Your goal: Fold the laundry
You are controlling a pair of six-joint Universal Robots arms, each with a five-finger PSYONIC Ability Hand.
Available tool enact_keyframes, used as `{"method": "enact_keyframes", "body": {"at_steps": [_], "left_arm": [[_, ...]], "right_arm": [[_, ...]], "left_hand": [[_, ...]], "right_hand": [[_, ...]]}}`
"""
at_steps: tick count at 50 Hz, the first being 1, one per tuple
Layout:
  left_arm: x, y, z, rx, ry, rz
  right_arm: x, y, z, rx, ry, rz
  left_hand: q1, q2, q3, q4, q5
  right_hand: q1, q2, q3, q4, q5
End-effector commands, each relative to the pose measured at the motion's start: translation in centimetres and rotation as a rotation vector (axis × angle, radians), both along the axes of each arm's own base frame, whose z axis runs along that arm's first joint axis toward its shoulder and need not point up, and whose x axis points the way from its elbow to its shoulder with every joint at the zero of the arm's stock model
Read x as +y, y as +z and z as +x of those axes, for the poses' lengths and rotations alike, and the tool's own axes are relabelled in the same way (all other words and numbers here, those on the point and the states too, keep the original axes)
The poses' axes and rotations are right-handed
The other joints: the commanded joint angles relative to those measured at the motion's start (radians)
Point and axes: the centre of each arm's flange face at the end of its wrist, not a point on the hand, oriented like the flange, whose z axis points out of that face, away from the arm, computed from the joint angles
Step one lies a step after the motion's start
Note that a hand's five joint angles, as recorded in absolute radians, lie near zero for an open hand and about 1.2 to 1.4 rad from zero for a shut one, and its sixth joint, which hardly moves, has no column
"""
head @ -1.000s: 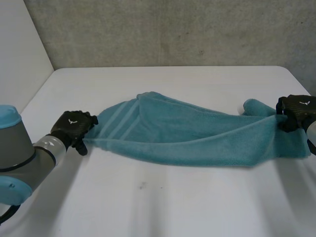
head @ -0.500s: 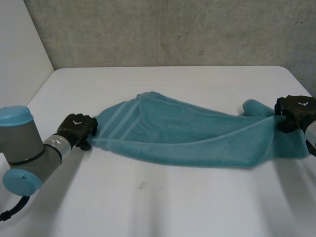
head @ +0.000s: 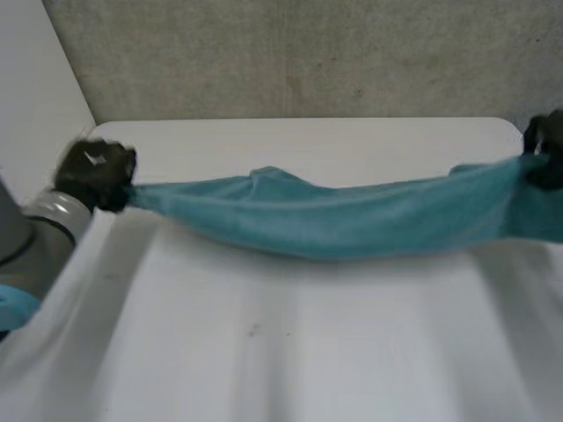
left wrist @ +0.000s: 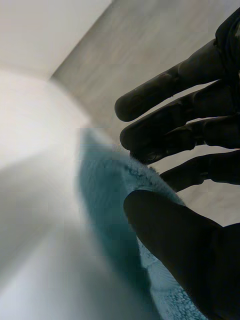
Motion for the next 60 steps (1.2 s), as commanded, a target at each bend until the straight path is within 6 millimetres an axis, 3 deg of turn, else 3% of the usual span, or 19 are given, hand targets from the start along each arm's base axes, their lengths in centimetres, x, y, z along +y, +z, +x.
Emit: {"method": "enact_keyframes", "body": {"at_steps": [1, 3, 7, 14, 23, 28, 29, 32, 33, 35, 38, 42, 43, 45, 47, 49, 55, 57, 60], "left_arm": [[5.3, 10.2, 0.9, 0.089, 0.005, -0.277], [6.8, 12.4, 1.0, 0.118, -0.003, -0.340], [8.5, 13.9, 1.1, 0.121, -0.014, -0.348], [8.1, 12.2, 1.0, 0.100, -0.020, -0.239], [2.9, 3.4, 0.1, 0.011, -0.011, 0.039], [-1.3, 2.1, -0.8, -0.045, -0.010, 0.025], [-2.2, 2.3, -0.9, -0.050, -0.006, 0.006], [-5.4, 5.5, -1.5, -0.044, 0.030, -0.132], [-6.1, 6.7, -1.6, -0.032, 0.046, -0.177], [-7.4, 11.2, -1.7, 0.011, 0.089, -0.339], [-7.8, 16.6, -1.7, 0.092, 0.140, -0.550], [-6.4, 21.2, -1.2, 0.192, 0.166, -0.734], [-6.2, 21.4, -1.2, 0.202, 0.166, -0.745], [-5.9, 20.5, -1.3, 0.200, 0.157, -0.712], [-5.6, 17.8, -1.5, 0.182, 0.139, -0.632], [-5.3, 16.1, -1.7, 0.165, 0.122, -0.580], [-4.4, 7.2, -2.0, 0.095, 0.094, -0.329], [-4.0, 3.5, -1.9, 0.068, 0.095, -0.225], [-3.4, 0.3, -1.8, 0.043, 0.096, -0.136]], "right_arm": [[4.3, 8.5, -0.6, 0.097, -0.011, -0.089], [5.4, 9.8, -0.6, 0.175, -0.009, -0.100], [6.7, 10.7, -0.5, 0.292, 0.000, -0.107], [7.3, 8.2, -0.3, 0.450, 0.043, -0.017], [4.7, -0.1, 3.3, 0.506, 0.226, 0.248], [1.0, -1.2, 4.0, 0.506, 0.171, 0.230], [-1.0, -0.9, 4.0, 0.482, 0.122, 0.183], [-3.8, 1.2, 4.3, 0.423, 0.043, 0.052], [-5.2, 3.6, 4.7, 0.367, -0.006, -0.063], [-6.0, 6.5, 5.1, 0.296, -0.047, -0.191], [-7.0, 11.5, 5.5, 0.140, -0.094, -0.434], [-6.1, 15.3, 5.4, 0.032, -0.106, -0.634], [-5.6, 15.6, 5.3, 0.031, -0.105, -0.646], [-5.2, 15.8, 5.2, 0.033, -0.104, -0.650], [-4.2, 14.5, 5.1, 0.055, -0.093, -0.600], [-4.3, 11.6, 5.5, 0.074, -0.059, -0.519], [-4.4, 4.3, 6.2, 0.110, 0.037, -0.318], [-4.5, 0.8, 6.6, 0.124, 0.071, -0.221], [-4.3, -4.0, 6.9, 0.137, 0.095, -0.083]], "left_hand": [[0.254, 0.200, 0.210, 0.205, 0.253], [0.254, 0.200, 0.210, 0.205, 0.253], [0.254, 0.200, 0.210, 0.205, 0.253], [0.254, 0.200, 0.210, 0.205, 0.253], [0.254, 0.200, 0.210, 0.205, 0.253], [0.254, 0.200, 0.210, 0.205, 0.253], [0.254, 0.200, 0.210, 0.205, 0.253], [0.254, 0.200, 0.210, 0.205, 0.253], [0.254, 0.200, 0.210, 0.205, 0.253], [0.254, 0.200, 0.210, 0.205, 0.253], [0.254, 0.200, 0.210, 0.205, 0.253], [0.254, 0.200, 0.210, 0.205, 0.253], [0.254, 0.200, 0.210, 0.205, 0.253], [0.254, 0.200, 0.210, 0.205, 0.253], [0.254, 0.200, 0.210, 0.205, 0.253], [0.254, 0.200, 0.210, 0.205, 0.253], [0.254, 0.200, 0.210, 0.205, 0.253], [0.254, 0.200, 0.210, 0.205, 0.253], [0.254, 0.200, 0.210, 0.205, 0.253]], "right_hand": [[0.467, 0.225, 0.210, 0.203, 0.260], [0.467, 0.225, 0.210, 0.203, 0.260], [0.467, 0.225, 0.210, 0.203, 0.260], [0.467, 0.225, 0.210, 0.203, 0.260], [0.467, 0.225, 0.210, 0.203, 0.260], [0.467, 0.225, 0.210, 0.203, 0.260], [0.467, 0.225, 0.210, 0.203, 0.260], [0.467, 0.225, 0.210, 0.203, 0.260], [0.467, 0.225, 0.210, 0.203, 0.260], [0.467, 0.225, 0.210, 0.203, 0.260], [0.467, 0.225, 0.210, 0.203, 0.260], [0.467, 0.225, 0.210, 0.203, 0.260], [0.467, 0.225, 0.210, 0.203, 0.260], [0.467, 0.225, 0.210, 0.203, 0.260], [0.467, 0.225, 0.210, 0.203, 0.260], [0.467, 0.225, 0.210, 0.203, 0.260], [0.467, 0.225, 0.210, 0.203, 0.260], [0.467, 0.225, 0.210, 0.203, 0.260], [0.467, 0.225, 0.210, 0.203, 0.260]]}}
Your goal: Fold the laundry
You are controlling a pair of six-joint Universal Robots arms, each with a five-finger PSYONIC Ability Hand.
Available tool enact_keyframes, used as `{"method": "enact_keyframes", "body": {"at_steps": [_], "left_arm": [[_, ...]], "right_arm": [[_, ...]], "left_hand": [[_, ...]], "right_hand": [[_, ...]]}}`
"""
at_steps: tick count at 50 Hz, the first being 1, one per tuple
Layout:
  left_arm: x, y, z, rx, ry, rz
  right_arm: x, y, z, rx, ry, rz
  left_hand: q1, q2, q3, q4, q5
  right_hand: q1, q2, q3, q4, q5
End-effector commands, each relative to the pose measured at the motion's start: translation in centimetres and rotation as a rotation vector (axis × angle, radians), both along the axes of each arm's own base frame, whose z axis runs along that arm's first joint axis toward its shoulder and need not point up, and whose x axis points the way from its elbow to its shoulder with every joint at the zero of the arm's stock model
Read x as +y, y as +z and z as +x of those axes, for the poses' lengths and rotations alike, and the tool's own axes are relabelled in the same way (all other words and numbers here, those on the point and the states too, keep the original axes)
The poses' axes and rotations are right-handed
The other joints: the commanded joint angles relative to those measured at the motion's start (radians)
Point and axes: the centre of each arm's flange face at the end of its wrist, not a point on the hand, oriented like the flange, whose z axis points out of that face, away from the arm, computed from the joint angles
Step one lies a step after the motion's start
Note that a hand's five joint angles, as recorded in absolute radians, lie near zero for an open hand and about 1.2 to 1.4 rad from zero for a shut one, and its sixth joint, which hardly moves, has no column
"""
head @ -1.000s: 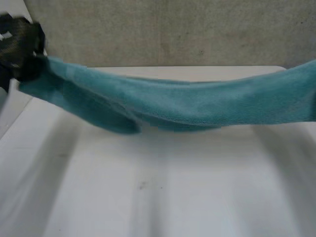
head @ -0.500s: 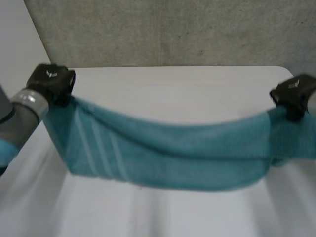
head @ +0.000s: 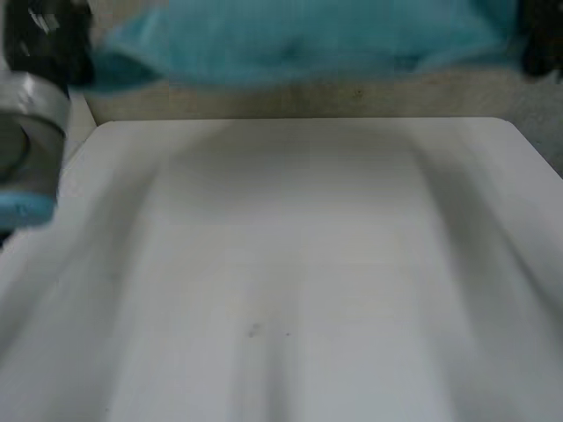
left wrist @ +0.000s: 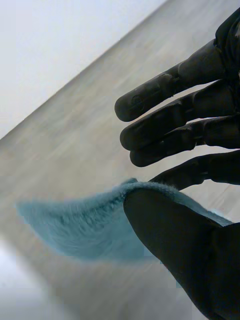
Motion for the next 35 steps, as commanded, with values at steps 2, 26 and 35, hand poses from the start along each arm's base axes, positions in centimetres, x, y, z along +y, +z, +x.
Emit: {"method": "enact_keyframes", "body": {"at_steps": [2, 26, 35], "left_arm": [[2.3, -12.3, 0.3, -0.082, -0.012, 0.360], [6.4, -14.7, 1.4, -0.108, -0.021, 0.471], [6.2, -14.8, 1.9, -0.105, -0.005, 0.477]], "right_arm": [[0.5, -12.9, 0.9, 0.066, 0.070, 0.374], [6.4, -16.1, -1.5, 0.106, 0.089, 0.540], [6.0, -14.9, -4.1, -0.031, 0.073, 0.543]], "left_hand": [[0.254, 0.195, 0.203, 0.200, 0.253], [0.254, 0.195, 0.203, 0.200, 0.253], [0.254, 0.195, 0.203, 0.200, 0.253]], "right_hand": [[0.467, 0.218, 0.207, 0.203, 0.239], [-0.249, -0.497, -0.508, -0.512, -0.476], [-0.222, -0.471, -0.482, -0.486, -0.450]]}}
